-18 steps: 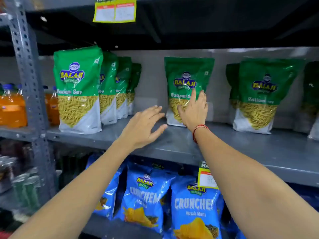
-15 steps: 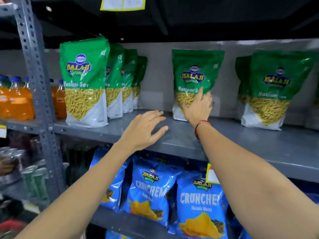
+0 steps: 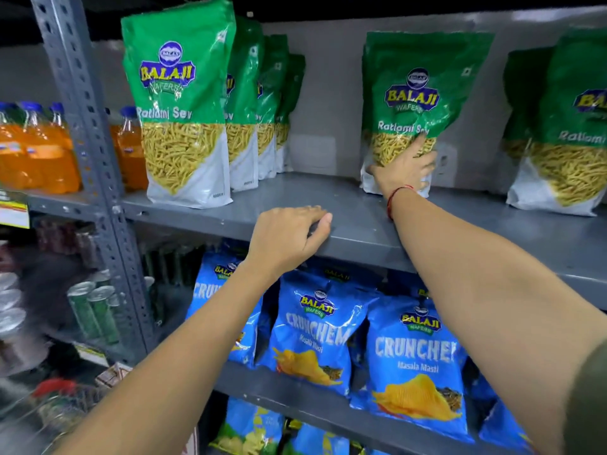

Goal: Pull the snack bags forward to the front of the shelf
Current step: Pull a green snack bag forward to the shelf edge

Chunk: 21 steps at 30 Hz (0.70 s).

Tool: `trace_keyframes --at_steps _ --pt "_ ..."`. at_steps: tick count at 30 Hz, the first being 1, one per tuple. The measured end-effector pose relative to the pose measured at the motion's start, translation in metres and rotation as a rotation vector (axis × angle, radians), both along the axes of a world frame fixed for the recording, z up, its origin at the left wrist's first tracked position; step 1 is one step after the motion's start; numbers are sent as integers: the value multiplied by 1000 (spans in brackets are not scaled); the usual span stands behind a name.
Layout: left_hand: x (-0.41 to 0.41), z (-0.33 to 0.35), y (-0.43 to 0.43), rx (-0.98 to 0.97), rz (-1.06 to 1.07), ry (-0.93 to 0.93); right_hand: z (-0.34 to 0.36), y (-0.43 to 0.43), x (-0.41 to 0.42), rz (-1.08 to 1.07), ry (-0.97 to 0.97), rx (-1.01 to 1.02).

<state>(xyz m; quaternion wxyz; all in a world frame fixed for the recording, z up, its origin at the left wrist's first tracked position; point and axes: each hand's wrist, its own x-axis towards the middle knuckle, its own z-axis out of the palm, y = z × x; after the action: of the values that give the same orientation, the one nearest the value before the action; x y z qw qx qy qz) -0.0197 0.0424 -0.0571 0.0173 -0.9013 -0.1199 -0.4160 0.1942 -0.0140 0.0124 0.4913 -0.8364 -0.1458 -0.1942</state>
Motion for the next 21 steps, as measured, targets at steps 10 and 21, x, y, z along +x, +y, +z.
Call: trace_keyframes --at_steps 10,21 --pt "3 -2 2 17 53 -4 1 -15 -1 -76 -127 -61" --pt "2 -4 3 39 45 -22 -3 -19 -37 -95 -192 -59"
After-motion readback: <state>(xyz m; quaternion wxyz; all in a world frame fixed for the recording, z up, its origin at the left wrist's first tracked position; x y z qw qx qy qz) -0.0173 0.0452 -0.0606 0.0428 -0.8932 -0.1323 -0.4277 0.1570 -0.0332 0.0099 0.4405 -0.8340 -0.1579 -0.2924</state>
